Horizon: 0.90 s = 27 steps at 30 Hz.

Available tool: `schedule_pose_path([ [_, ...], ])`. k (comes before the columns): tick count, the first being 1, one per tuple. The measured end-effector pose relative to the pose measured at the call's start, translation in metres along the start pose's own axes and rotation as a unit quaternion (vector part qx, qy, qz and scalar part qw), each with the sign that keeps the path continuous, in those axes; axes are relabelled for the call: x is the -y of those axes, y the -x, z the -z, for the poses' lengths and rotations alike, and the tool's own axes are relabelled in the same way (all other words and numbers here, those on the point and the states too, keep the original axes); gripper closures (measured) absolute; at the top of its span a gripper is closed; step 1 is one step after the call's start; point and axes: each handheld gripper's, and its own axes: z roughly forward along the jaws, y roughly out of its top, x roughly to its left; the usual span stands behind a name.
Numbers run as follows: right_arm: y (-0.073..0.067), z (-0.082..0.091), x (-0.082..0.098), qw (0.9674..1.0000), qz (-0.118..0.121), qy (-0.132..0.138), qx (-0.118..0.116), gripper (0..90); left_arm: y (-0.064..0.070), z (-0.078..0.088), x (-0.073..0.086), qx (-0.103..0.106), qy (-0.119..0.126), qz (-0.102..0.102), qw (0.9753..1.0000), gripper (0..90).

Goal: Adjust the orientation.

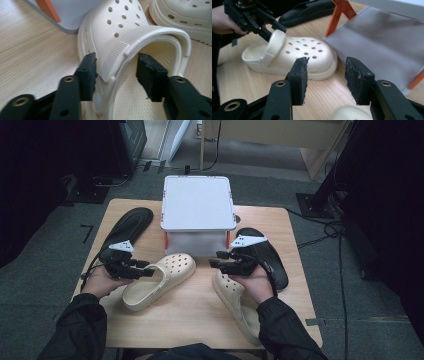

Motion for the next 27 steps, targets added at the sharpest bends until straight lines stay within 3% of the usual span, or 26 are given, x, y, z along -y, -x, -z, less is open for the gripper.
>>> schedule_pose_path([
  [6, -0.018, -0.003, -0.012, 1.0000, 0.000, 0.003, -0.003, 53.6, 0.000, 0.025, 0.008, -0.008, 0.022, 0.001, 0.9997, 45.7],
  [10, -0.041, -0.016, -0.021, 0.9999, 0.014, -0.007, 0.000, 53.3, -0.007, 0.039, 0.014, -0.021, 0.041, 0.007, 0.9989, 48.6],
  [11, -0.041, -0.016, -0.021, 0.9999, 0.014, -0.007, 0.000, 53.3, -0.007, 0.039, 0.014, -0.021, 0.041, 0.007, 0.9989, 49.7],
  [12, -0.052, -0.025, -0.022, 0.9996, 0.025, -0.015, 0.000, 53.2, -0.010, 0.041, 0.015, -0.024, 0.042, 0.008, 0.9988, 50.4],
  [15, -0.064, -0.038, -0.020, 0.9992, 0.030, -0.025, -0.006, 53.0, -0.017, 0.040, 0.017, -0.025, 0.038, 0.015, 0.9988, 51.9],
  [19, -0.076, -0.048, -0.017, 0.9993, 0.032, -0.018, -0.006, 54.0, -0.026, 0.032, 0.021, -0.023, 0.023, 0.018, 0.9993, 52.8],
  [21, -0.084, -0.056, -0.012, 0.9997, 0.024, 0.005, -0.002, 59.8, -0.028, 0.029, 0.022, -0.024, 0.015, 0.014, 0.9995, 52.8],
  [23, -0.088, -0.062, -0.008, 0.9999, 0.011, 0.010, -0.002, 62.9, -0.031, 0.023, 0.024, -0.023, 0.006, 0.015, 0.9996, 52.7],
  [27, -0.094, -0.074, -0.001, 1.0000, 0.003, 0.000, 0.005, 66.1, -0.034, 0.022, 0.026, -0.021, 0.009, 0.020, 0.9995, 52.9],
])
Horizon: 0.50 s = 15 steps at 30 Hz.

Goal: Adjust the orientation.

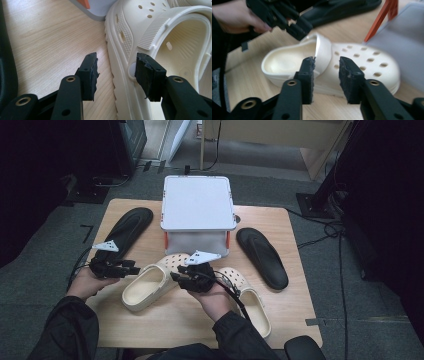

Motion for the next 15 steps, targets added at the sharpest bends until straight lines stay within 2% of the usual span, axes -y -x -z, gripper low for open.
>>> schedule_pose_path([
  [2, -0.003, -0.012, 0.008, 0.9999, -0.011, -0.012, 0.002, 69.1, 0.000, -0.001, 0.001, 0.000, 0.001, -0.002, 1.0000, 53.5],
  [6, -0.005, -0.020, 0.018, 0.9999, -0.006, -0.011, 0.008, 73.9, 0.001, -0.002, 0.001, -0.005, 0.001, -0.002, 1.0000, 53.7],
  [7, -0.002, -0.026, 0.025, 0.9996, -0.012, -0.019, 0.015, 74.9, 0.000, -0.002, 0.001, -0.005, 0.001, -0.001, 1.0000, 53.3],
  [10, 0.003, -0.033, 0.035, 0.9989, -0.037, -0.029, 0.011, 75.1, -0.002, -0.004, 0.001, -0.005, -0.004, 0.001, 1.0000, 53.7],
  [13, 0.003, -0.041, 0.040, 0.9985, -0.036, -0.036, 0.018, 75.0, -0.001, -0.007, 0.001, -0.005, -0.010, 0.008, 0.9999, 56.3],
  [15, 0.003, -0.043, 0.040, 0.9985, -0.037, -0.035, 0.019, 74.7, 0.000, -0.007, 0.001, -0.002, -0.012, 0.005, 0.9999, 56.8],
])
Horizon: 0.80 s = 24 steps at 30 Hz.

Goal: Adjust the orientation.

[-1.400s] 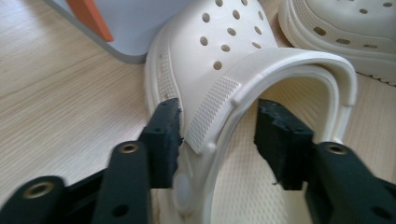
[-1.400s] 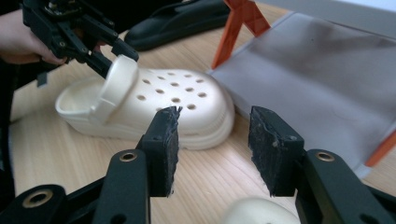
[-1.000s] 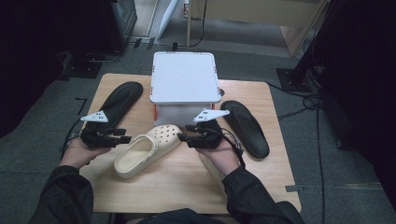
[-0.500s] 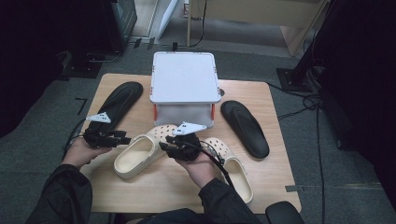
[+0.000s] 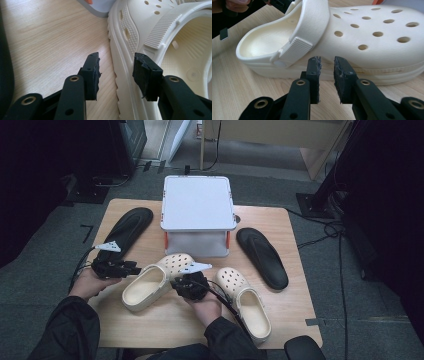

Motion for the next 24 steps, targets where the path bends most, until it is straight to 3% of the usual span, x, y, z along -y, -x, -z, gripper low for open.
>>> schedule_pose_path([
  [3, 0.002, -0.003, 0.001, 1.0000, 0.000, -0.002, -0.002, 74.6, 0.003, 0.000, 0.000, 0.005, 0.001, -0.008, 1.0000, 57.5],
  [8, 0.006, 0.000, 0.000, 1.0000, -0.008, 0.005, 0.002, 74.0, 0.005, -0.001, 0.000, 0.025, 0.014, 0.002, 0.9996, 58.2],
  [19, 0.009, 0.001, 0.001, 1.0000, -0.005, 0.007, -0.001, 73.3, 0.015, -0.003, -0.001, 0.028, 0.002, -0.011, 0.9996, 64.2],
  [24, 0.015, 0.005, 0.001, 0.9999, -0.010, 0.006, 0.003, 74.2, 0.024, -0.007, 0.000, 0.051, -0.010, -0.017, 0.9985, 64.5],
])
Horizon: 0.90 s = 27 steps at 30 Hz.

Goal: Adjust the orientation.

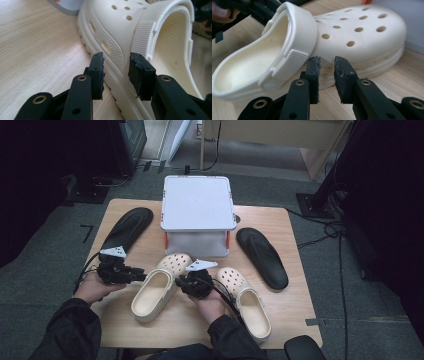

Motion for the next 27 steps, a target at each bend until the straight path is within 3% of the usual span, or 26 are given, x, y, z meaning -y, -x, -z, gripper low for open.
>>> schedule_pose_path([
  [8, 0.010, 0.006, -0.001, 0.9994, -0.025, 0.008, 0.025, 71.5, 0.010, -0.008, -0.001, 0.022, -0.008, -0.010, 0.9997, 62.6],
  [11, 0.013, 0.008, -0.002, 0.9989, -0.039, 0.013, 0.022, 70.2, 0.014, -0.010, -0.001, 0.024, -0.009, -0.011, 0.9996, 62.4],
  [23, 0.019, 0.006, -0.008, 0.9989, -0.033, 0.010, 0.033, 70.2, 0.019, -0.015, -0.002, 0.036, -0.018, -0.013, 0.9991, 62.4],
  [27, 0.021, 0.007, -0.007, 0.9988, -0.031, 0.009, 0.036, 67.7, 0.018, -0.014, -0.002, 0.030, -0.019, -0.010, 0.9993, 58.4],
])
